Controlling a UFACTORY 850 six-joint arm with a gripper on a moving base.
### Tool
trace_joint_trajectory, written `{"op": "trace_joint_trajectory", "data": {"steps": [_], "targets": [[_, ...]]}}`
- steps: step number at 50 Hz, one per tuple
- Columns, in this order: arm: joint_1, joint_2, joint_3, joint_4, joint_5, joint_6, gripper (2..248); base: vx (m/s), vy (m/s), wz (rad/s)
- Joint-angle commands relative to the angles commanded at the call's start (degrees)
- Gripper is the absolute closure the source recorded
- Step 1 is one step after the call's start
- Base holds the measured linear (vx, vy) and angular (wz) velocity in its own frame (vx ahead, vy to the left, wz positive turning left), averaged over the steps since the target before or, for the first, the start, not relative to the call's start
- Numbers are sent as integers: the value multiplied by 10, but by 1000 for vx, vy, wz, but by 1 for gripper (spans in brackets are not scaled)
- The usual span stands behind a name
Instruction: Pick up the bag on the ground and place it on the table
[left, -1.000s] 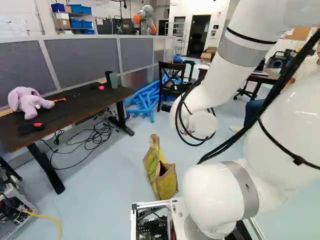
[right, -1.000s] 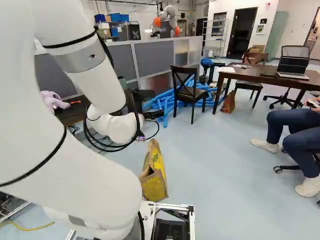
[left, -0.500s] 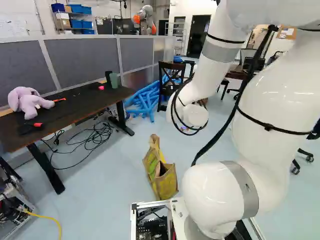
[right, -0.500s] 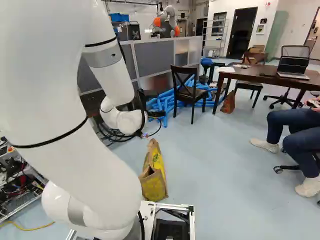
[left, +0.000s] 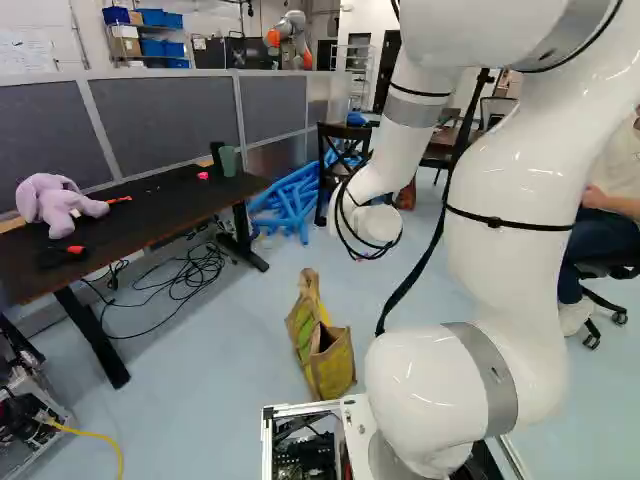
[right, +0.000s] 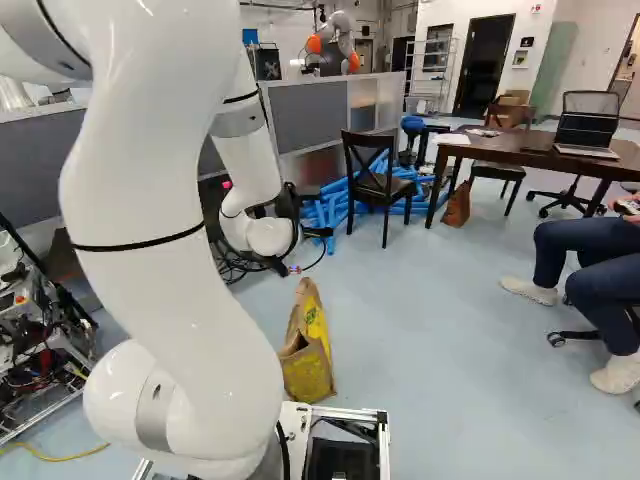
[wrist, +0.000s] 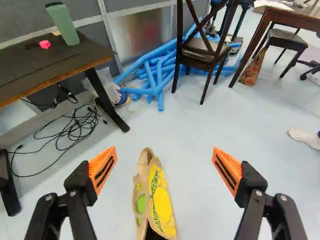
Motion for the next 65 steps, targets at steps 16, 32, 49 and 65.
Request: {"op": "trace_joint_trajectory", "data": {"steps": [16,32,49,65], "targets": [[6,-64,-53,0,-36,0,3,0,0,0],[15,-124,-105,7,-80,0,3,0,0,0],[25,-185,-161,27,-130,0,3,0,0,0],[34,-239,-212,54,-172,0,3,0,0,0]]}}
